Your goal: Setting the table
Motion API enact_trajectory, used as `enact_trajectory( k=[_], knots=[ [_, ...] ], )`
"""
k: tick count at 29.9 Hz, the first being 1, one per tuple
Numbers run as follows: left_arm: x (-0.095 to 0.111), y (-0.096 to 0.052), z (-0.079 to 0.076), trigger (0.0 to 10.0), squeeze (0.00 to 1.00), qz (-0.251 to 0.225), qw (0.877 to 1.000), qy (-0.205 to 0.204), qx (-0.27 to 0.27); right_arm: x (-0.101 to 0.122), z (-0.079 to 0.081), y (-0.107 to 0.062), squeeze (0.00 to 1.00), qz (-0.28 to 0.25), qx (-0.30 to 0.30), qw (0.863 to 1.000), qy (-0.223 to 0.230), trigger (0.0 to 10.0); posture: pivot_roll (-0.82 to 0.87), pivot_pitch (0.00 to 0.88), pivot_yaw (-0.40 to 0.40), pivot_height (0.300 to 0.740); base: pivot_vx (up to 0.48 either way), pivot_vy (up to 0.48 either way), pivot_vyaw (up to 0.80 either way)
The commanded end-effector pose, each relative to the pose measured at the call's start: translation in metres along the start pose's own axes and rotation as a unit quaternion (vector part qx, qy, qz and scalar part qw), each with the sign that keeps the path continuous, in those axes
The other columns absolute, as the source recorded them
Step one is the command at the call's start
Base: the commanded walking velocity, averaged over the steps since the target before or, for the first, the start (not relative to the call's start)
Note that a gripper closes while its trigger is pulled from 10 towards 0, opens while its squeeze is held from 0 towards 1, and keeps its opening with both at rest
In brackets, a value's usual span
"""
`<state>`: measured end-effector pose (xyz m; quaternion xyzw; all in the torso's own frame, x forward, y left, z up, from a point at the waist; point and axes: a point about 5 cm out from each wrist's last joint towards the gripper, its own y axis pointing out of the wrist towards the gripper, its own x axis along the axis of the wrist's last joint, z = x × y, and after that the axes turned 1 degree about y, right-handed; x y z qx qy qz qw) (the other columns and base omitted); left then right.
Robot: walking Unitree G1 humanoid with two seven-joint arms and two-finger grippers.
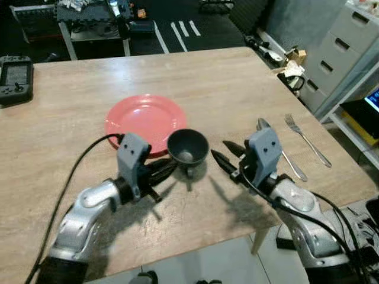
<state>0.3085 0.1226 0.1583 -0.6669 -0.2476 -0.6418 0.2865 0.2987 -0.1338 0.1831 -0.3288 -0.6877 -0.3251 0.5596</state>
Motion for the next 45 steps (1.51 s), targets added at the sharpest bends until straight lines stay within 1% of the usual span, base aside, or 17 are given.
enact_trajectory(
  k=[1, 6, 8, 11, 16, 18, 20, 21, 22, 26, 30, 32, 33, 36, 37, 41, 45],
  knots=[
    [-0.008, 0.002, -0.001, 10.0, 0.0, 0.011, 1.0, -0.009, -0.001, -0.002, -0.005, -0.003, 0.0, 0.002, -0.012, 1.0, 0.002, 10.0, 0.02, 0.105, 0.012, 0.74, 0.0, 0.0, 0.0],
    [-0.013, 0.013, 0.002, 10.0, 0.0, 0.015, 0.999, -0.028, 0.006, -0.001, -0.007, -0.002, 0.0, -0.003, -0.023, 1.0, 0.004, 10.0, 0.02, 0.106, 0.011, 0.74, 0.0, 0.0, 0.0],
    [-0.01, 0.011, -0.002, 10.0, 0.0, 0.009, 0.999, -0.032, -0.006, -0.001, -0.007, -0.002, 0.0, -0.004, -0.022, 1.0, 0.004, 10.0, 0.01, 0.109, 0.016, 0.74, 0.0, 0.0, 0.0],
    [-0.008, 0.002, -0.004, 10.0, 0.0, 0.004, 0.999, -0.028, -0.017, -0.002, -0.009, -0.007, 0.0, 0.001, -0.019, 1.0, 0.012, 10.0, 0.02, 0.115, 0.015, 0.74, 0.0, 0.0, 0.0],
    [-0.004, -0.022, -0.011, 10.0, 0.0, -0.005, 1.0, -0.018, -0.018, -0.007, -0.004, -0.025, 0.0, 0.021, 0.011, 0.999, 0.039, 10.0, 0.03, 0.125, 0.011, 0.74, 0.0, 0.0, 0.0],
    [0.001, -0.033, -0.011, 10.0, 0.0, -0.009, 1.0, -0.011, -0.012, -0.005, 0.002, -0.035, 0.0, 0.017, 0.029, 0.997, 0.072, 10.0, 0.03, 0.133, 0.012, 0.74, 0.0, 0.0, 0.0],
    [0.002, -0.037, -0.011, 10.0, 0.0, -0.011, 1.0, -0.006, -0.009, -0.005, 0.004, -0.038, 0.0, 0.016, 0.032, 0.996, 0.083, 10.0, 0.03, 0.133, 0.012, 0.74, 0.0, 0.0, 0.0],
    [0.006, -0.043, -0.01, 10.0, 0.0, -0.013, 1.0, 0.002, -0.005, -0.006, 0.006, -0.043, 0.0, 0.016, 0.039, 0.994, 0.097, 10.0, 0.03, 0.135, 0.014, 0.74, 0.0, 0.0, 0.0],
    [0.016, -0.057, -0.005, 10.0, 0.0, -0.013, 0.999, 0.028, 0.009, -0.01, 0.015, -0.046, 0.0, 0.017, 0.045, 0.991, 0.127, 10.0, 0.03, 0.137, 0.018, 0.74, 0.0, 0.0, 0.0],
    [0.024, -0.067, 0.002, 10.0, 0.0, -0.009, 0.998, 0.055, 0.025, -0.013, 0.026, -0.042, 0.0, 0.016, 0.051, 0.988, 0.147, 10.0, 0.03, 0.136, 0.019, 0.74, 0.0, 0.0, 0.0],
    [0.041, -0.08, 0.024, 10.0, 0.0, -0.016, 0.992, 0.09, 0.084, -0.022, 0.047, -0.031, 0.0, 0.025, 0.057, 0.985, 0.159, 10.0, 0.04, 0.135, 0.018, 0.74, 0.0, 0.0, 0.0],
    [0.057, -0.086, 0.038, 10.0, 0.0, -0.035, 0.985, 0.114, 0.125, -0.031, 0.053, -0.022, 0.0, 0.044, 0.005, 0.988, 0.145, 10.0, 0.04, 0.134, 0.015, 0.74, 0.0, 0.0, 0.0],
    [0.06, -0.087, 0.039, 10.0, 0.0, -0.037, 0.984, 0.116, 0.129, -0.032, 0.054, -0.021, 0.0, 0.046, -0.003, 0.988, 0.145, 10.0, 0.04, 0.134, 0.015, 0.74, 0.0, 0.0, 0.0],
    [0.067, -0.092, 0.038, 10.0, 0.0, -0.033, 0.986, 0.126, 0.108, -0.035, 0.058, -0.015, 0.0, 0.052, -0.044, 0.99, 0.125, 10.0, 0.05, 0.132, 0.014, 0.74, 0.0, 0.0, 0.0],
    [0.067, -0.095, 0.036, 10.0, 0.0, -0.018, 0.988, 0.131, 0.085, -0.037, 0.058, -0.012, 0.0, 0.053, -0.079, 0.988, 0.12, 10.0, 0.05, 0.132, 0.014, 0.74, 0.0, 0.0, 0.0],
    [0.065, -0.099, 0.033, 10.0, 0.0, -0.006, 0.989, 0.132, 0.068, -0.036, 0.056, -0.011, 0.0, 0.051, -0.111, 0.987, 0.104, 10.0, 0.05, 0.132, 0.014, 0.74, 0.0, 0.0, 0.0],
    [0.062, -0.099, 0.027, 10.0, 0.0, -0.004, 0.991, 0.122, 0.052, -0.036, 0.051, -0.01, 0.0, 0.045, -0.148, 0.981, 0.114, 10.0, 0.05, 0.131, 0.015, 0.74, 0.0, 0.0, 0.0]
  ],
)
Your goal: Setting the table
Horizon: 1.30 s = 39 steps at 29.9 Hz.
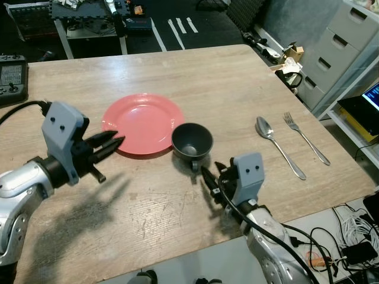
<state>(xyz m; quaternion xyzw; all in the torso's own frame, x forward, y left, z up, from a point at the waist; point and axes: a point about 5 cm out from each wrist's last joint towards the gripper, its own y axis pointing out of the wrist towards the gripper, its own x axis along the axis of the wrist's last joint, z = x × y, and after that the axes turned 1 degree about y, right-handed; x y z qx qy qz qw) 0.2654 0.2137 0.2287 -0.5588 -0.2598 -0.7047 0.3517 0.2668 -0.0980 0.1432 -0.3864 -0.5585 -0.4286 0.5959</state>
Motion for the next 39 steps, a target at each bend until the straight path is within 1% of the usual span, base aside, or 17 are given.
enact_trajectory(
  k=[1, 4, 7, 9, 13, 15, 16, 19, 22, 24, 27, 29, 30, 31, 32, 34, 39],
  knots=[
    [-0.002, 0.0, -0.006, 10.0, 0.0, 0.005, 1.0, -0.003, -0.014, -0.005, -0.004, 0.0, 0.0, 0.008, -0.018, 1.0, 0.005, 10.0, 0.05, 0.13, 0.015, 0.74, 0.0, 0.0, 0.0],
    [-0.005, 0.004, -0.008, 10.0, 0.0, 0.007, 1.0, -0.001, -0.011, -0.004, 0.002, 0.002, 0.0, 0.004, -0.003, 0.999, 0.037, 10.0, 0.05, 0.13, 0.011, 0.74, 0.0, 0.0, 0.0],
    [-0.004, 0.006, -0.006, 10.0, 0.0, 0.005, 1.0, 0.002, -0.003, -0.006, 0.011, 0.002, 0.0, 0.013, 0.023, 0.996, 0.085, 10.0, 0.05, 0.128, 0.01, 0.74, 0.0, 0.0, 0.0],
    [-0.004, 0.006, -0.006, 10.0, 0.0, 0.005, 1.0, 0.003, -0.002, -0.006, 0.013, 0.002, 0.0, 0.013, 0.028, 0.996, 0.088, 10.0, 0.05, 0.127, 0.01, 0.74, 0.0, 0.0, 0.0],
    [-0.006, 0.005, -0.004, 10.0, 0.0, 0.012, 1.0, 0.006, 0.002, 0.011, 0.014, -0.007, 0.0, -0.024, 0.06, 0.994, 0.092, 10.0, 0.05, 0.127, 0.013, 0.74, 0.0, 0.0, 0.0],
    [-0.006, 0.005, -0.004, 10.0, 0.0, 0.012, 1.0, 0.005, 0.002, 0.013, 0.014, -0.007, 0.0, -0.029, 0.063, 0.993, 0.092, 10.0, 0.05, 0.127, 0.013, 0.74, 0.0, 0.0, 0.0],
    [-0.009, 0.005, -0.006, 10.0, 0.0, 0.016, 1.0, 0.001, -0.001, 0.023, 0.02, -0.012, 0.0, -0.055, 0.09, 0.989, 0.105, 10.0, 0.04, 0.129, 0.017, 0.74, 0.0, 0.0, 0.0],
    [-0.011, 0.004, -0.008, 10.0, 0.0, 0.018, 1.0, -0.002, -0.002, 0.028, 0.026, -0.014, 0.0, -0.067, 0.114, 0.985, 0.109, 10.0, 0.04, 0.128, 0.018, 0.74, 0.0, 0.0, 0.0],
    [-0.013, 0.005, -0.009, 10.0, 0.0, 0.02, 1.0, -0.002, -0.002, 0.027, 0.033, -0.015, 0.0, -0.06, 0.138, 0.983, 0.103, 10.0, 0.04, 0.126, 0.018, 0.74, 0.0, 0.0, 0.0],
    [-0.014, 0.005, -0.01, 10.0, 0.0, 0.02, 1.0, -0.003, -0.002, 0.019, 0.038, -0.014, 0.0, -0.035, 0.16, 0.982, 0.09, 10.0, 0.04, 0.108, 0.02, 0.74, 0.0, 0.0, 0.0],
    [-0.015, 0.007, -0.009, 10.0, 0.0, 0.019, 1.0, -0.003, 0.002, 0.002, 0.044, -0.011, 0.0, 0.003, 0.185, 0.983, 0.019, 10.0, 0.05, 0.093, 0.023, 0.74, 0.0, 0.0, 0.0],
    [-0.015, 0.008, -0.008, 10.0, 0.0, 0.018, 1.0, -0.003, 0.004, 0.0, 0.045, -0.01, 0.0, 0.006, 0.185, 0.983, 0.006, 10.0, 0.05, 0.093, 0.022, 0.74, 0.0, 0.0, 0.0],
    [-0.014, 0.01, -0.006, 10.0, 0.0, 0.014, 1.0, 0.0, 0.01, -0.007, 0.042, -0.001, 0.0, 0.01, 0.153, 0.988, -0.015, 10.0, 0.06, 0.085, 0.022, 0.74, 0.0, 0.0, 0.0],
    [-0.014, 0.01, -0.006, 10.0, 0.0, 0.014, 1.0, 0.0, 0.01, -0.007, 0.042, -0.001, 0.0, 0.01, 0.153, 0.988, -0.015, 10.0, 0.06, 0.085, 0.022, 0.74, 0.0, 0.0, 0.0],
    [-0.012, 0.011, -0.004, 10.0, 0.0, 0.009, 1.0, 0.001, 0.016, -0.009, 0.038, 0.007, 0.0, 0.005, 0.112, 0.993, -0.024, 10.0, 0.06, 0.083, 0.021, 0.74, 0.0, 0.0, 0.0],
    [-0.01, 0.011, -0.003, 10.0, 0.0, 0.006, 1.0, 0.001, 0.018, -0.008, 0.032, 0.013, 0.0, -0.007, 0.073, 0.996, -0.045, 10.0, 0.06, 0.083, 0.021, 0.74, 0.0, 0.0, 0.0],
    [-0.011, 0.009, -0.004, 10.0, 0.0, 0.006, 1.0, 0.001, 0.02, -0.006, 0.033, 0.016, 0.0, -0.012, 0.063, 0.997, -0.04, 10.0, 0.07, 0.088, 0.021, 0.74, 0.0, 0.0, 0.0]
  ],
)
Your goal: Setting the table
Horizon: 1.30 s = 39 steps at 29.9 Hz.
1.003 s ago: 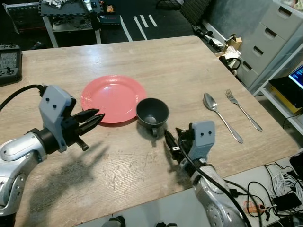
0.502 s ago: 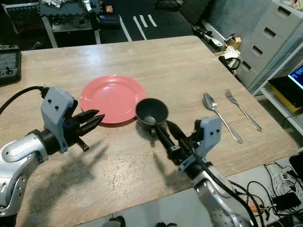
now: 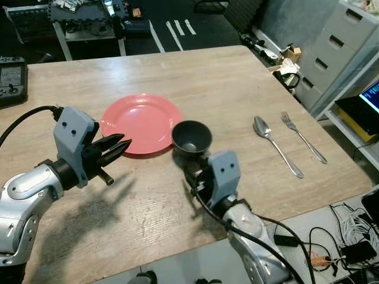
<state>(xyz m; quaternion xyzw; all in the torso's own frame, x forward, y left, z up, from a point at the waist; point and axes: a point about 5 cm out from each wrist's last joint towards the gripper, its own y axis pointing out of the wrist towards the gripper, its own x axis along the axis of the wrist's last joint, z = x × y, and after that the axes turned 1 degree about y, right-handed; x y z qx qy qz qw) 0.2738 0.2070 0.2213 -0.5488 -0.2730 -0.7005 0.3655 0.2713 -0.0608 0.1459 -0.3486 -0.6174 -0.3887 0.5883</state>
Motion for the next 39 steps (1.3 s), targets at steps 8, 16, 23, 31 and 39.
enact_trajectory(
  k=[8, 16, 23, 31, 39],
  knots=[
    [-0.005, -0.002, -0.003, 10.0, 0.0, 0.006, 1.0, -0.003, 0.001, 0.007, -0.006, -0.003, 0.0, -0.021, 0.002, 1.0, -0.001, 10.0, 0.06, 0.094, 0.017, 0.74, 0.0, 0.0, 0.0],
    [-0.006, -0.001, -0.003, 10.0, 0.0, 0.008, 1.0, -0.006, -0.003, 0.034, -0.03, -0.024, 0.0, -0.069, 0.019, 0.997, -0.027, 10.0, 0.04, 0.104, 0.022, 0.74, 0.0, 0.0, 0.0],
    [-0.003, 0.002, -0.003, 10.0, 0.0, 0.003, 1.0, -0.003, -0.006, 0.017, -0.042, -0.008, 0.0, -0.041, 0.018, 0.998, -0.049, 10.0, 0.06, 0.106, 0.024, 0.74, 0.0, 0.0, 0.0],
    [-0.002, -0.001, -0.001, 10.0, 0.0, 0.005, 1.0, 0.0, -0.001, 0.006, -0.042, -0.005, 0.0, -0.017, 0.035, 0.999, 0.033, 10.0, 0.07, 0.104, 0.026, 0.74, 0.0, 0.0, 0.0],
    [-0.002, 0.001, -0.002, 10.0, 0.0, 0.004, 1.0, 0.0, -0.003, -0.007, -0.045, -0.004, 0.0, -0.007, 0.024, 1.0, 0.012, 10.0, 0.07, 0.1, 0.031, 0.74, 0.0, 0.0, 0.0]
  ],
)
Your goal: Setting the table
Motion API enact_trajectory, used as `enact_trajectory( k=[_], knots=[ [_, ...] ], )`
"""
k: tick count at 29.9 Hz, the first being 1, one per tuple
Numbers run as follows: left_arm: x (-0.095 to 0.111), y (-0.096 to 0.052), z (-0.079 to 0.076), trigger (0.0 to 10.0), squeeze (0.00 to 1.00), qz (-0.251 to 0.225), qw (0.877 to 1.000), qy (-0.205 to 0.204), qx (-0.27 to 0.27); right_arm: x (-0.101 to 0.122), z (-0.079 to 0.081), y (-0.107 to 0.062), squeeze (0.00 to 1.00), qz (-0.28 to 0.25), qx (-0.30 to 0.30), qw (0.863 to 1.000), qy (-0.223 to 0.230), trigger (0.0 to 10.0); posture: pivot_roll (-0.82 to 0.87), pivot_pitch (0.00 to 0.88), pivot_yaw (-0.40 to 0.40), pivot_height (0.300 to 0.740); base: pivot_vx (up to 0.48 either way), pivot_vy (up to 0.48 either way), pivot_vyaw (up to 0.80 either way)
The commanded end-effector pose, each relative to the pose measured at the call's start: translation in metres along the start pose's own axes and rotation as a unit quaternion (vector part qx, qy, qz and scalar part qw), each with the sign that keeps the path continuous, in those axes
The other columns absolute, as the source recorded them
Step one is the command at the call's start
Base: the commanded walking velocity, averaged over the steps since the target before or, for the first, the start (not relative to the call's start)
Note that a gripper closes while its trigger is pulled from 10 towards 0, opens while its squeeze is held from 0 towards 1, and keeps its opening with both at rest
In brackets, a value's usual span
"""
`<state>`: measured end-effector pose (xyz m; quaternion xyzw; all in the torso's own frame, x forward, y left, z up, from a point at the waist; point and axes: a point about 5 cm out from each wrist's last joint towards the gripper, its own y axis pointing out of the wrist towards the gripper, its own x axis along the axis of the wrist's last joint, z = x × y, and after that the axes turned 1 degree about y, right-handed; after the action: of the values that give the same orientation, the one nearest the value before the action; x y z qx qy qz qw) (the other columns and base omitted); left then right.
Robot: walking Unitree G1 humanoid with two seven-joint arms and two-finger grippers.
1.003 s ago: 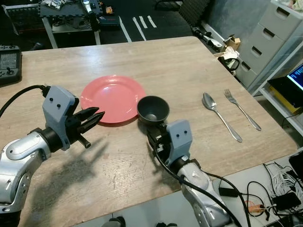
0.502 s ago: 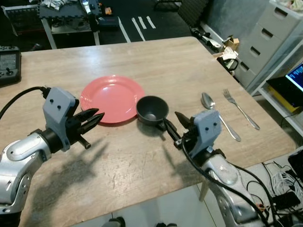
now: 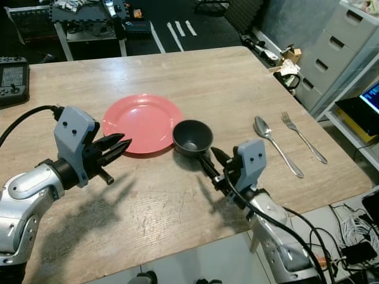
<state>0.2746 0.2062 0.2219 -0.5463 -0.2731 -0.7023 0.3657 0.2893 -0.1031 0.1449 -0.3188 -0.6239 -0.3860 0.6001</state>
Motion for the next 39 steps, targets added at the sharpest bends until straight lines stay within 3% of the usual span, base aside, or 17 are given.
enact_trajectory(
  k=[1, 17, 18, 19, 21, 36, 39],
  knots=[
    [-0.002, -0.001, -0.001, 10.0, 0.0, 0.005, 1.0, -0.002, -0.003, -0.007, 0.001, -0.001, 0.0, 0.008, -0.001, 1.0, -0.004, 10.0, 0.08, 0.099, 0.032, 0.74, 0.0, 0.0, 0.0],
    [-0.002, -0.003, -0.001, 10.0, 0.0, 0.005, 1.0, -0.002, 0.001, -0.015, 0.009, 0.014, 0.0, 0.003, 0.005, 1.0, 0.003, 9.8, 0.1, 0.096, 0.028, 0.74, 0.0, 0.0, 0.0],
    [-0.002, -0.003, -0.001, 10.0, 0.0, 0.006, 1.0, -0.002, 0.001, -0.015, 0.009, 0.015, 0.0, 0.002, 0.006, 1.0, 0.003, 6.7, 0.1, 0.096, 0.028, 0.74, 0.0, 0.0, 0.0],
    [-0.001, -0.003, -0.001, 10.0, 0.0, 0.006, 1.0, -0.002, 0.001, -0.015, 0.009, 0.015, 0.0, 0.002, 0.007, 1.0, 0.002, 5.0, 0.1, 0.098, 0.027, 0.74, 0.0, 0.0, 0.0],
    [-0.002, -0.004, -0.001, 10.0, 0.0, 0.006, 1.0, -0.002, 0.002, -0.016, 0.008, 0.014, 0.0, 0.002, 0.007, 1.0, 0.001, 0.0, 0.09, 0.097, 0.027, 0.74, 0.0, 0.0, 0.0],
    [-0.002, -0.002, -0.002, 10.0, 0.0, 0.005, 1.0, -0.004, 0.003, -0.016, 0.004, 0.014, 0.0, -0.007, -0.002, 1.0, 0.0, 0.0, 0.09, 0.097, 0.024, 0.74, 0.0, 0.0, 0.0],
    [-0.004, -0.001, 0.0, 10.0, 0.0, 0.0, 1.0, -0.007, 0.03, 0.001, -0.004, 0.014, 0.0, -0.039, -0.035, 0.999, 0.013, 0.0, 0.09, 0.096, 0.023, 0.74, 0.0, 0.0, 0.0]
  ],
)
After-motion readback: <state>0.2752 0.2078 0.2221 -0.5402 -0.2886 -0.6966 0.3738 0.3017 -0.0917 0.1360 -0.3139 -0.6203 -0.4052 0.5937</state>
